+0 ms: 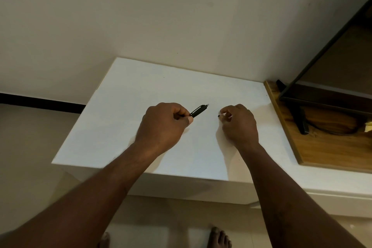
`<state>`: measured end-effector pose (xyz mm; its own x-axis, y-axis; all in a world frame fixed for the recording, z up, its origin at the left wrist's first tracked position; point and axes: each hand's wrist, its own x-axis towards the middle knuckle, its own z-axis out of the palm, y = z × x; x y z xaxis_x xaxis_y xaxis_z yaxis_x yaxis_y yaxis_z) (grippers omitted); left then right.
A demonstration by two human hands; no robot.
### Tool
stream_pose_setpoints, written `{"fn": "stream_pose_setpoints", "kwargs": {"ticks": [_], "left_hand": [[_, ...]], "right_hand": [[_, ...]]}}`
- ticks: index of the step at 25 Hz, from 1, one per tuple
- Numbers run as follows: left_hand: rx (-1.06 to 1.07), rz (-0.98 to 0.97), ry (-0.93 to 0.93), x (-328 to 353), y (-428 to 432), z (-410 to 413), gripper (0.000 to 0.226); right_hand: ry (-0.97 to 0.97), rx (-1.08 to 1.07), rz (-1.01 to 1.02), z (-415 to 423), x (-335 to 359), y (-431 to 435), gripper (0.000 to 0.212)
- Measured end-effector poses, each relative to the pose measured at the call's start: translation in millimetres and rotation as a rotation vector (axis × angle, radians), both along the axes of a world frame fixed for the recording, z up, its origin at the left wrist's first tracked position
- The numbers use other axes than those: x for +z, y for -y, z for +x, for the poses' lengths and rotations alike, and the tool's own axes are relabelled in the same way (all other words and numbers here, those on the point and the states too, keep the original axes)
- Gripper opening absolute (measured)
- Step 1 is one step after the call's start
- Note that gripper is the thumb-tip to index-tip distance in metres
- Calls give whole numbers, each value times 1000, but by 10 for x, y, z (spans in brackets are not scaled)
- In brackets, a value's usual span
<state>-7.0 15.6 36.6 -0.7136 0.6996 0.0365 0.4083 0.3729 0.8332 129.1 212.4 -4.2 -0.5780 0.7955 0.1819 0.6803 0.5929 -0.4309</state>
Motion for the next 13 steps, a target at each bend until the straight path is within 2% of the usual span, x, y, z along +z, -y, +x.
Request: {"fn": "stream_pose_setpoints", "kwargs": {"ticks": [5,7,9,13], "left_hand": [[11,0,12,14,9,-5,7],[15,-2,5,18,16,-10,7],[20,1,4,18,18,-25,7],[34,9,-17,15,20,-62,6]], "right_hand": [[84,44,34,-54,54,133,21],[110,83,-18,-110,103,227,21],[-36,96,-150,-196,225,343,21],[-501,88,-480,-305,585,519,32]]}}
